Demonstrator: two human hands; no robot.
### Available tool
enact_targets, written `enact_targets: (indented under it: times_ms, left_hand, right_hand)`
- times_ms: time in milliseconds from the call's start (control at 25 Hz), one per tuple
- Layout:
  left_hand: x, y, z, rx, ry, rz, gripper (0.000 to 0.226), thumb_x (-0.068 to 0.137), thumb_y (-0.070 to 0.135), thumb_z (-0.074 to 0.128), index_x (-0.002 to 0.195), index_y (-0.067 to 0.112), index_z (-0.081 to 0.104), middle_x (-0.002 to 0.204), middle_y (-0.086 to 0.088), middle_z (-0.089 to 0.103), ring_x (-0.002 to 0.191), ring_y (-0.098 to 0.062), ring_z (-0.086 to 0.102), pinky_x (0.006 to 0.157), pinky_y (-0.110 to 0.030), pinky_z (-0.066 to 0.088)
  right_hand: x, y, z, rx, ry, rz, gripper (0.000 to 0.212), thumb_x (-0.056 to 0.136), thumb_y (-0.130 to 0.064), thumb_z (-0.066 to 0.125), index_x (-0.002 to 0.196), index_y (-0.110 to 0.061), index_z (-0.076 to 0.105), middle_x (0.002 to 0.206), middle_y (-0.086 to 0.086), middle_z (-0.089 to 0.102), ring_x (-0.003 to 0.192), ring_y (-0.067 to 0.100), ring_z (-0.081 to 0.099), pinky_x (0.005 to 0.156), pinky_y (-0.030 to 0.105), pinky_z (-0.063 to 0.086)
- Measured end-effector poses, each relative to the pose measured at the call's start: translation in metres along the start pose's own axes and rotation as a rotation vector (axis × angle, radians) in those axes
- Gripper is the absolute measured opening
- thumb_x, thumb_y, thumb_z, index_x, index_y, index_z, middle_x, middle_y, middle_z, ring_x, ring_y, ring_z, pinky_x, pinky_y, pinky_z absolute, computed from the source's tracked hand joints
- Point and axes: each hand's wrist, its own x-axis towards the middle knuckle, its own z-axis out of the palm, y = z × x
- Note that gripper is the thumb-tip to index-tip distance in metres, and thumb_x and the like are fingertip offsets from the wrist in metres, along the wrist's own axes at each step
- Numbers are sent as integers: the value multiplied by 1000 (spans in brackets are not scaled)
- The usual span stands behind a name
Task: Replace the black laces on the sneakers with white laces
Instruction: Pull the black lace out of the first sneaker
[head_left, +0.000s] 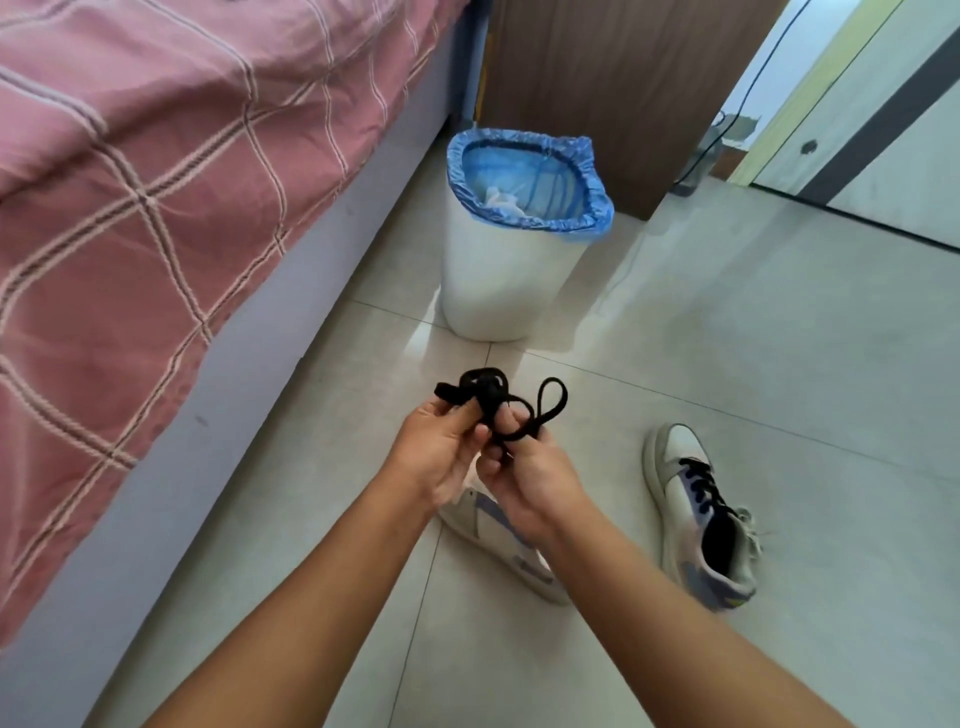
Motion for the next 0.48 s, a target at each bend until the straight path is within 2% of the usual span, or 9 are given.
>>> enact_targets:
  times_ms: [40,120,240,320,400,480]
  left_hand:
    - [1,-4,4,38,86,40,4,83,4,61,80,3,64,63,-6,67,51,-9,61,46,-17,48]
    - [3,-14,10,272,211,136,8,83,7,66,76,9,62,58,-2,65,52,-11,60,49,-24,48]
    - [3,-20,8,629,263,274,14,82,10,71,74,14,60,73,-5,67,71,-18,65,66,-31,54]
    - [1,-20,4,842,189,326,15,82,8,70,74,16,61,75,-5,66,73,-19,63,67,-33,54]
    - [-3,-20,3,1010,40,269,17,82,3,68,75,17,62,71,-4,64,64,-18,58,56,-27,51]
    - [-9,-18,11,1051,-84,177,17,81,-3,67,79,14,65,70,-4,65,56,-11,57,48,-18,43]
  right_hand:
    - [-1,4,-1,-90,29,-22,12,93,-4,52,83,-10,53,62,3,53,47,7,41,41,16,34]
    - [-6,2,-6,-461,28,-61,19,94,0,47,78,-9,52,62,4,47,47,9,36,41,19,30]
    - [-16,-22,-12,-1100,-150,-35,26,95,-2,40,71,-10,48,60,5,45,47,13,37,44,24,32]
    - [-25,-51,-8,-1505,-275,62,30,99,-14,42,70,-13,48,61,1,48,49,13,41,45,22,36]
    - [-35,-80,-2,-1851,-407,86,29,100,-22,42,73,-16,50,64,-4,47,55,11,43,47,17,36]
    - [-40,-101,0,-1993,-484,-1,28,100,-28,41,76,-18,51,70,-3,49,69,16,47,61,24,37]
